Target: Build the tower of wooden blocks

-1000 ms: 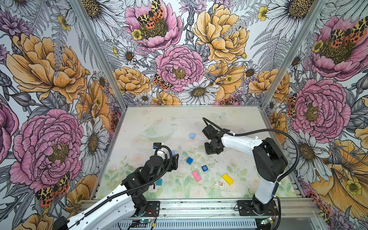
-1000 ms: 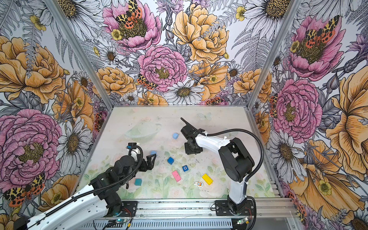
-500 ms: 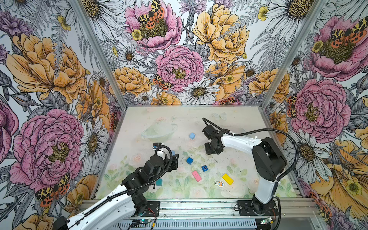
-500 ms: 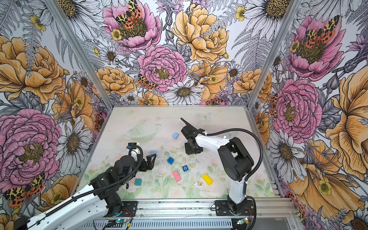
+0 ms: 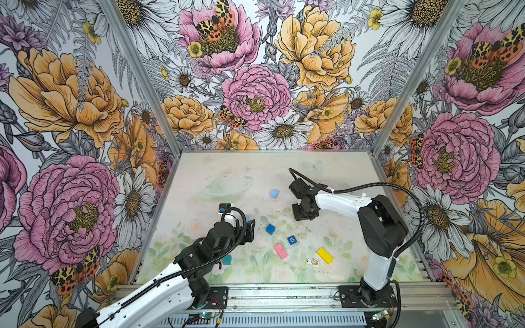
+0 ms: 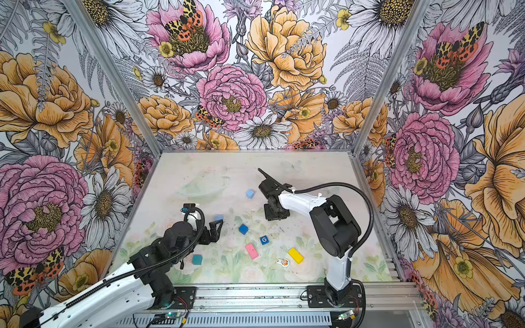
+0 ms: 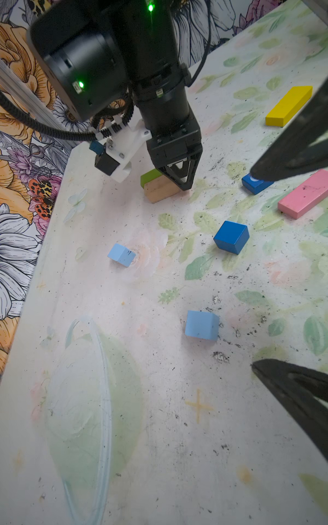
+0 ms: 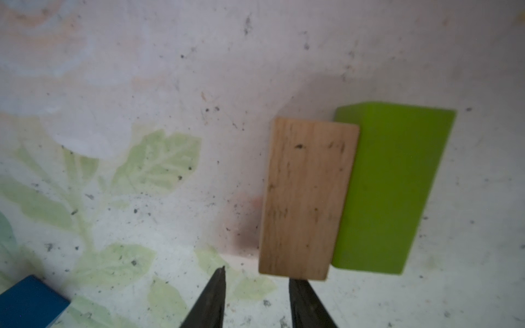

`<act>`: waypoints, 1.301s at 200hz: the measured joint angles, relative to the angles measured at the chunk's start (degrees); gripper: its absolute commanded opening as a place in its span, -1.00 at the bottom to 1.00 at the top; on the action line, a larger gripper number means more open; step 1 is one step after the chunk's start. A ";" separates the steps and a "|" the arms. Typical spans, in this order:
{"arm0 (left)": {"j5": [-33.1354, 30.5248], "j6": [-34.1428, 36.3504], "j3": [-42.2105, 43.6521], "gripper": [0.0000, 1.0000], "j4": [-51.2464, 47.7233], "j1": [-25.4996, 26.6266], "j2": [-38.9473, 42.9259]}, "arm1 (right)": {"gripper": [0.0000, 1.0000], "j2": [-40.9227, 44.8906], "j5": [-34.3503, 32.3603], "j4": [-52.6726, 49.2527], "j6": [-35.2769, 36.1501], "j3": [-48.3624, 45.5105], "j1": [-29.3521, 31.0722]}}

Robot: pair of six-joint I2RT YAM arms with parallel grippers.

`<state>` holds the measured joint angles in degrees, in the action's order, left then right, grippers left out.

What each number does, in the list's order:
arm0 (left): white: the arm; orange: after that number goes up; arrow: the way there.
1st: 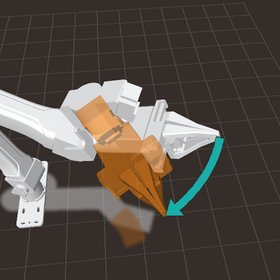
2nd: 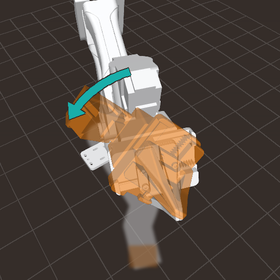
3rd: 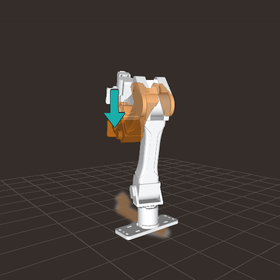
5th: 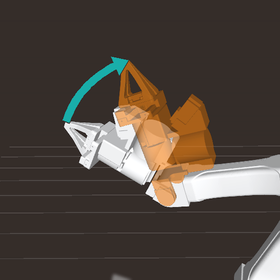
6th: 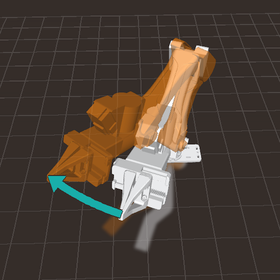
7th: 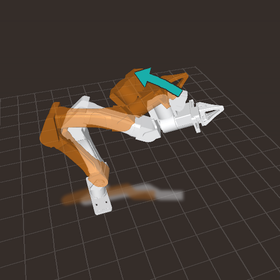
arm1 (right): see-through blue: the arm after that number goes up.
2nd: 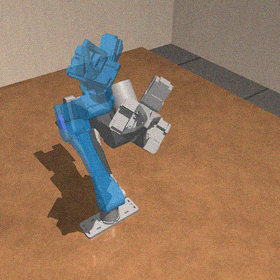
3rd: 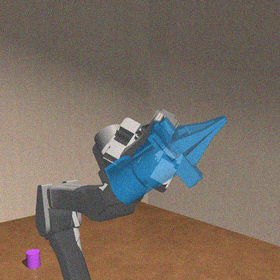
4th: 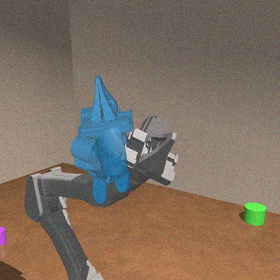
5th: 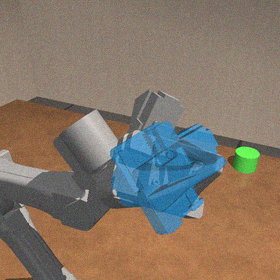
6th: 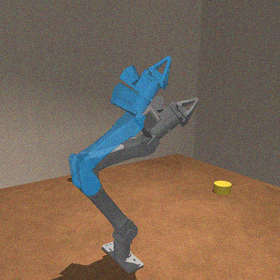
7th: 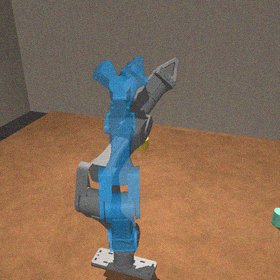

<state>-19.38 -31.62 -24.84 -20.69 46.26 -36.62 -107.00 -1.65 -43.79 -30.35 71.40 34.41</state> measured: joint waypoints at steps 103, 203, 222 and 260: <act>0.00 0.02 0.00 0.98 0.15 -0.02 -0.63 | -0.21 -0.72 0.02 0.28 0.46 0.68 -0.26; 0.00 0.02 -0.37 0.98 0.37 -0.02 -1.05 | -0.07 0.61 1.03 -0.04 0.90 0.98 0.20; 0.28 0.00 -0.44 0.97 0.42 0.00 -1.01 | 0.08 4.94 1.07 -0.83 0.55 0.39 0.92; 0.44 -1.11 -0.66 0.97 0.42 3.58 -0.11 | 0.95 20.15 0.44 -1.99 -1.86 -4.74 1.79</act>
<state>-18.94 -32.73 -25.50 -20.27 49.84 -36.73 -86.85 -1.21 -45.78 -32.21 66.65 36.21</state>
